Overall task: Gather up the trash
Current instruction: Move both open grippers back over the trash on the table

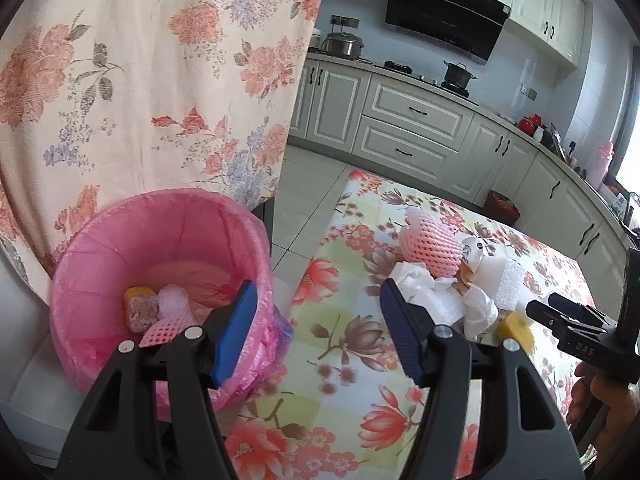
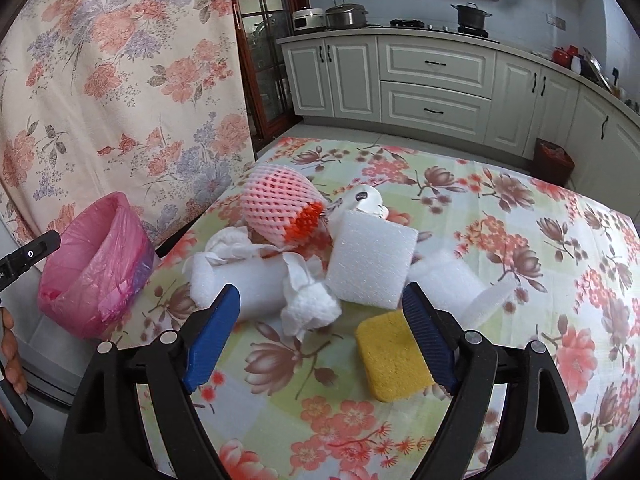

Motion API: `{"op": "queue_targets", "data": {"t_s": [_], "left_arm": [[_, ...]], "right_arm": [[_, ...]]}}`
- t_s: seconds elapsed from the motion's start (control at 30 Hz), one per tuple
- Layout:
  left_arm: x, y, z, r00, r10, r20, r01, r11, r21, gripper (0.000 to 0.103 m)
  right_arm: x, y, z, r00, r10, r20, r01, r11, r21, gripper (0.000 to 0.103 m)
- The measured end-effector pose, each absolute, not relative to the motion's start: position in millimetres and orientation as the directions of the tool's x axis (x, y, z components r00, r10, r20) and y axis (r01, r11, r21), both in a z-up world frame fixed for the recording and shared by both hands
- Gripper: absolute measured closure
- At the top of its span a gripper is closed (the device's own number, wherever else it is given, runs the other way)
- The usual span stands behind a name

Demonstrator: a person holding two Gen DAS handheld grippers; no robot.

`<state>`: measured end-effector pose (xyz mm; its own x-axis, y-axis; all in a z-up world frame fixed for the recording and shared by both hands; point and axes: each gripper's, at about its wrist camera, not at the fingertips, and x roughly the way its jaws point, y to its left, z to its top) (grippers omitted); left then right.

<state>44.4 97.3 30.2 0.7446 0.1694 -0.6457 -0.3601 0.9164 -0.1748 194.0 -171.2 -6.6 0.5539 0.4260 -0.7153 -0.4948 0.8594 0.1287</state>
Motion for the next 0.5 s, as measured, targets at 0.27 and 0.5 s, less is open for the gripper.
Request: {"op": "queue_targets", "data": {"t_s": [0.27,0.5], "left_arm": [[70,64,14,0.732,0.102,-0.674,-0.295,0.939,-0.178,0.041],[91,41,3,0.720,0.057,-0.691,-0.247,0.952,-0.179,0.041]], "right_arm": [[195,-207,-23,0.556,0.390,-0.734,-0.432,0.890,0.145,0.023],[198,-227,-37,0.548,0.367,-0.751,-0.395,0.906,0.155,0.023]]}}
